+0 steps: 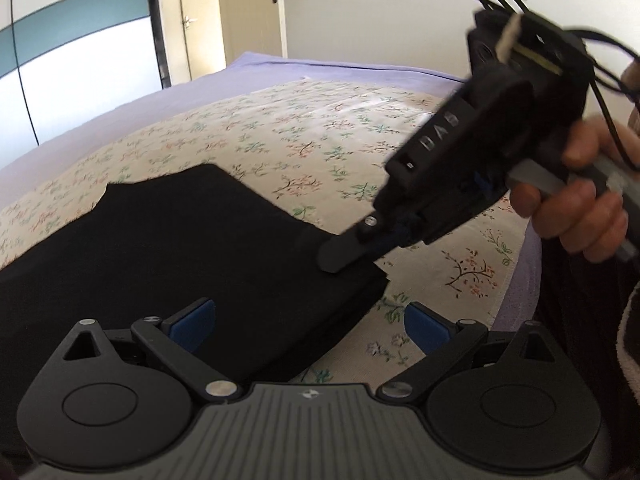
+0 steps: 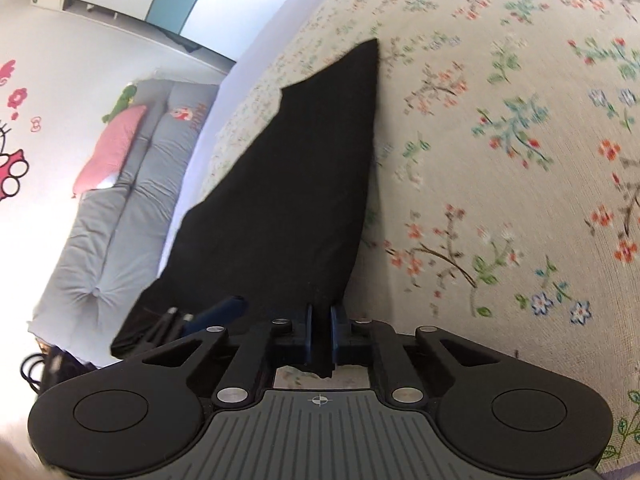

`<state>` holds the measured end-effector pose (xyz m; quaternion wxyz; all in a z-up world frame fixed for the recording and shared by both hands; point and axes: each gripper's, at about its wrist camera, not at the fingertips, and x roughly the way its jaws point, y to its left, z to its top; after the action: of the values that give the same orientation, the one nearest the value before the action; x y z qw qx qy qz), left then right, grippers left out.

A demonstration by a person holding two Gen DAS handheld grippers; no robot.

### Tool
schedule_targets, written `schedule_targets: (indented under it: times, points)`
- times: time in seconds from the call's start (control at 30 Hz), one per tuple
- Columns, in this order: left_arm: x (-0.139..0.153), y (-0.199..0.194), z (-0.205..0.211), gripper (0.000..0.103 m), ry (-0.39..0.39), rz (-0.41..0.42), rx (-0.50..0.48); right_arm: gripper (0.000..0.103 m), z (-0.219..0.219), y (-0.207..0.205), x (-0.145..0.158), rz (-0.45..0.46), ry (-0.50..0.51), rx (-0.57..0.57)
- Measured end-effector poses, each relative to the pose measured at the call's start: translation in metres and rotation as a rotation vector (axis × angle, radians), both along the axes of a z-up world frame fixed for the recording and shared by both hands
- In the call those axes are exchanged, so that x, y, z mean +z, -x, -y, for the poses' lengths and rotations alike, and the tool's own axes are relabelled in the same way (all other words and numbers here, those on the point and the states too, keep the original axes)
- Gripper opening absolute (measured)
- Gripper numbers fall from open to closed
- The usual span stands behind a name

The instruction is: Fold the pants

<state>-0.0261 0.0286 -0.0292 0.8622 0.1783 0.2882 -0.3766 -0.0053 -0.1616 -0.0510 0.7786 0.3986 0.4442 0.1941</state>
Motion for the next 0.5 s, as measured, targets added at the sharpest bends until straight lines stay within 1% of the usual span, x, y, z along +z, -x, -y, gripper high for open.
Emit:
schedule_targets:
  times: [0.1,0.17,0.23,0.27,0.3,0.33,0.4,0.43,0.47,0.5]
  points:
    - [-0.004,0.002,0.012,0.103,-0.031,0.067,0.014,0.009,-0.001,-0.005,0.011,0.012,-0.012,0.016]
    - [-0.008,0.001,0.021,0.103,-0.059,0.098,0.043,0.009,-0.002,-0.009,0.017,0.018,-0.024,0.028]
    - [-0.012,-0.004,0.029,0.103,-0.091,0.118,0.080,0.010,-0.003,-0.014,0.022,0.024,-0.029,0.043]
    - [-0.015,-0.006,0.030,0.100,-0.108,0.124,0.098,0.013,-0.003,-0.016,0.023,0.028,-0.025,0.052]
    - [-0.017,-0.007,0.032,0.099,-0.122,0.129,0.110,0.013,-0.003,-0.018,0.024,0.032,-0.015,0.056]
    - [-0.019,-0.008,0.033,0.098,-0.133,0.129,0.120,0.015,-0.002,-0.020,0.025,0.034,0.003,0.054]
    - [-0.022,-0.009,0.033,0.096,-0.156,0.132,0.136,0.024,0.003,-0.025,0.026,0.039,0.052,0.037]
    - [-0.024,-0.008,0.031,0.095,-0.170,0.137,0.140,0.034,0.007,-0.028,0.025,0.042,0.075,0.019]
    - [-0.026,-0.007,0.031,0.094,-0.174,0.147,0.145,0.041,0.012,-0.032,0.023,0.044,0.089,-0.001]
    - [-0.028,-0.005,0.031,0.093,-0.175,0.155,0.152,0.042,0.016,-0.037,0.020,0.043,0.096,-0.017]
